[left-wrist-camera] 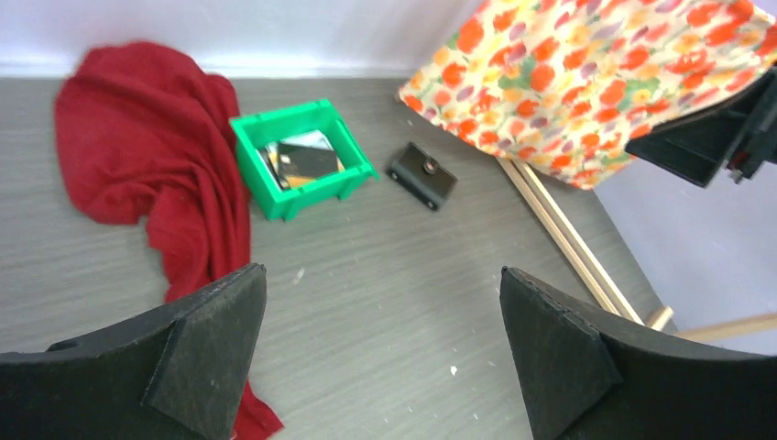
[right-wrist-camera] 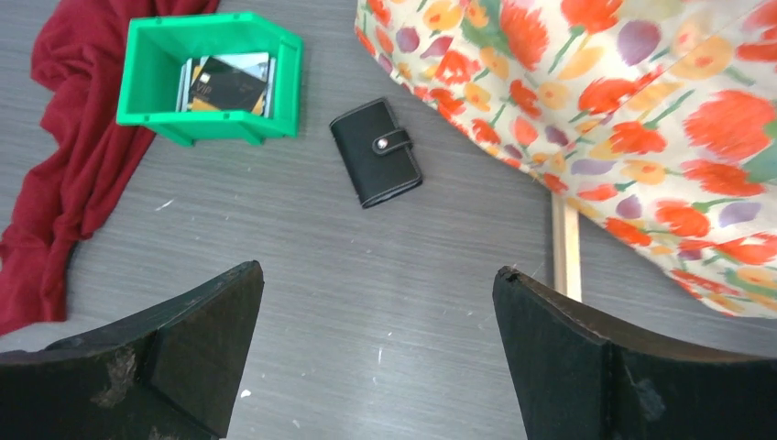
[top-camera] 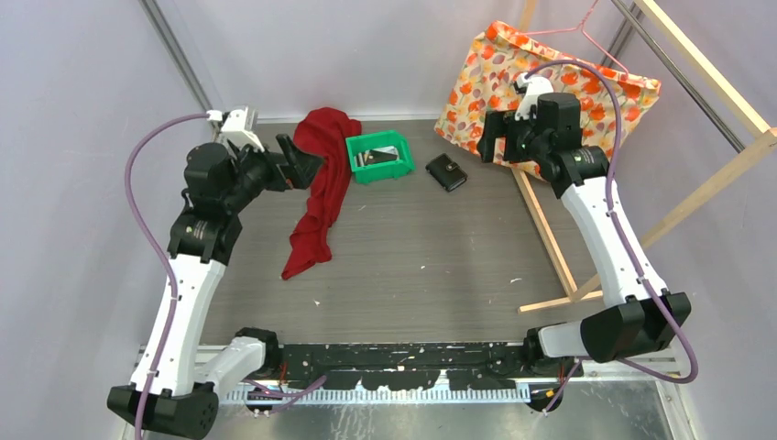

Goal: Put the credit cards into the card holder
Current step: Move the card holder to the center of the board.

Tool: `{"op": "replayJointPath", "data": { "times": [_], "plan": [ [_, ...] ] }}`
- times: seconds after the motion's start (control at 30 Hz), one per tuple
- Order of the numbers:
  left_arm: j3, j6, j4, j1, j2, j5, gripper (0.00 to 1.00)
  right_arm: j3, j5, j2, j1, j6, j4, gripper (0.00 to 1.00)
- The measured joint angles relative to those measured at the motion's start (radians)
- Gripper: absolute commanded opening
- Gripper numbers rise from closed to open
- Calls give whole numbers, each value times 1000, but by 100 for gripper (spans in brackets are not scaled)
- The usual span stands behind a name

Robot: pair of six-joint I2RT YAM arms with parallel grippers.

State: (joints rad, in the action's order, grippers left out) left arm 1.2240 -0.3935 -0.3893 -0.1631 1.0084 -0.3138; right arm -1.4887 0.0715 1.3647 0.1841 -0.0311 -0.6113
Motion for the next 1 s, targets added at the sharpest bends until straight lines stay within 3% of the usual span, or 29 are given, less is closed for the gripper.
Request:
{"op": "replayJointPath", "data": {
  "times": [0.3,0.5,0.73,1.0],
  "plan": [
    [-210,-93,-4,2,-55,-55,100,49,214,53,-27,51,-57,100],
    [-254,-133,-6,2,-56,-82,92,-4,414,255,-15,223,-98,100],
    [-340,-166,-3,2,-45,-112,91,-305,317,666,59,391,-200,100],
    [-550,-288,42,2,-137,-106,90,-518,182,917,92,441,-230,97]
  ]
}}
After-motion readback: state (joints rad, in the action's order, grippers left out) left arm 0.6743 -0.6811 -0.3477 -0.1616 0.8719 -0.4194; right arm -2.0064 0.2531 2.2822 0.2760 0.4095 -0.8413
